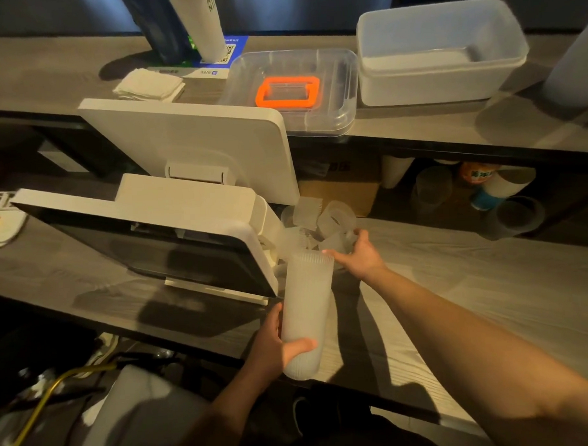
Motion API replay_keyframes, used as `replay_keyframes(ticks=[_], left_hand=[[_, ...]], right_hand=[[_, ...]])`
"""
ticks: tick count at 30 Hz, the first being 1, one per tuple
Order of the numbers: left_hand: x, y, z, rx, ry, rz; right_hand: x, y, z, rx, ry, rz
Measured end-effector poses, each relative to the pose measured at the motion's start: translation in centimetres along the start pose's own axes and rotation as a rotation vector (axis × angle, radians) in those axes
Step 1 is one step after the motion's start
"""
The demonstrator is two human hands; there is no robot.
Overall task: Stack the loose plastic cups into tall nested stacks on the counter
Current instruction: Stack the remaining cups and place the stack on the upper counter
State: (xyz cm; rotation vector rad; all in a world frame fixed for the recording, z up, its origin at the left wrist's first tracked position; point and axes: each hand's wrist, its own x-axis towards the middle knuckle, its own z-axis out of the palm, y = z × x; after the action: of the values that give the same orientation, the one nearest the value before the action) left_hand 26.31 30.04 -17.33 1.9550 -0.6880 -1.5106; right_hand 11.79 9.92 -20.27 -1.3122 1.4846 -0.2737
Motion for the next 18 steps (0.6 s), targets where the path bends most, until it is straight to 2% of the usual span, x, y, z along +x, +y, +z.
replay_keyframes(ticks=[5, 15, 18], left_hand=[[0.3, -0.1, -0.2, -0.005, -0.005, 0.001], [0.6, 0.4, -0.2, 0.053, -0.017, 0.023], [0.3, 1.0, 0.0, 0.067, -0.029, 0.035]], right_hand=[[0.3, 0.2, 0.0, -0.055, -0.052, 0.049], [-1.5, 2.4, -2.9, 0.175, -0.068, 0.060], [-2.2, 2.6, -3.7, 0.242, -0.013, 0.033]])
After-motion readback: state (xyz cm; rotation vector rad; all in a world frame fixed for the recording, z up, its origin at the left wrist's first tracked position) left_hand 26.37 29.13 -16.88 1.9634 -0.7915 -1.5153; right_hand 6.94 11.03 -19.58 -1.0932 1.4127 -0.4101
